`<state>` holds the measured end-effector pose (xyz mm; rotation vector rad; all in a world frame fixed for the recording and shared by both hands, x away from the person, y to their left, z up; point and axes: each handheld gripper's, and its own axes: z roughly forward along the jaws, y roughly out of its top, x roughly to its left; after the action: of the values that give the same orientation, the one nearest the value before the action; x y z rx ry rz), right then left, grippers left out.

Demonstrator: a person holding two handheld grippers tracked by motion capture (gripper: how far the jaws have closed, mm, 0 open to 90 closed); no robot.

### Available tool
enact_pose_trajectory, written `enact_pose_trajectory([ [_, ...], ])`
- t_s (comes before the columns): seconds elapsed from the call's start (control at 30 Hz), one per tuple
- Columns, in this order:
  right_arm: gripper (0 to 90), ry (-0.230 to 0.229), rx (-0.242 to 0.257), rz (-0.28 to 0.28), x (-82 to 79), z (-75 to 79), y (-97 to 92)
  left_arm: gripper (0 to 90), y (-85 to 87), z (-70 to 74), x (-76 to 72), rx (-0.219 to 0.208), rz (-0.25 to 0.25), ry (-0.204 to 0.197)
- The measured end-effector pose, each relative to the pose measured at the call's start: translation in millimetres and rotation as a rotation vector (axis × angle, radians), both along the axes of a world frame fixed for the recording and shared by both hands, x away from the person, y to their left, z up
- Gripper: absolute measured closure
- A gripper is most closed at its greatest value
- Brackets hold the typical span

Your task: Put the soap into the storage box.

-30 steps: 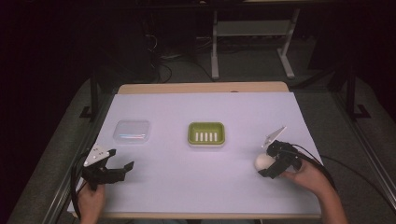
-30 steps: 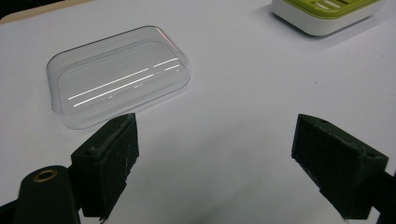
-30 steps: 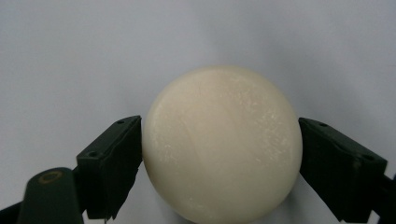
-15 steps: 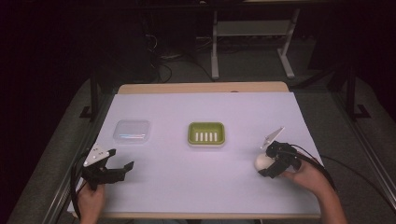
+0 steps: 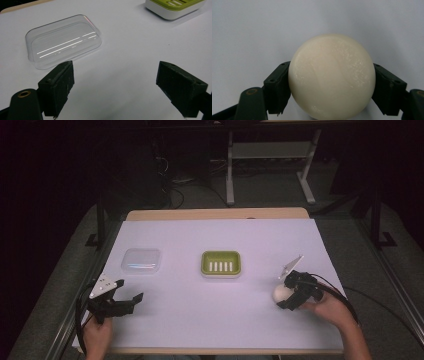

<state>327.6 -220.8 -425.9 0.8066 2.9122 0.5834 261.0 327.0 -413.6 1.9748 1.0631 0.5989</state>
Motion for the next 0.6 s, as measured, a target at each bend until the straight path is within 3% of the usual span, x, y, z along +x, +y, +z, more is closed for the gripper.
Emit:
enact_pose_trajectory([
  [0.17, 24.6, -0.007, 0.02, -0.004, 0.8, 8.0, -0.8, 14.5, 0.0, 0.2, -0.1, -0.005, 0.005, -0.004],
  [0.6, 24.5, -0.025, 0.016, 0.033, 5.6, 24.8, 14.2, 14.5, 1.2, 0.1, 0.3, -0.005, 0.004, -0.005],
])
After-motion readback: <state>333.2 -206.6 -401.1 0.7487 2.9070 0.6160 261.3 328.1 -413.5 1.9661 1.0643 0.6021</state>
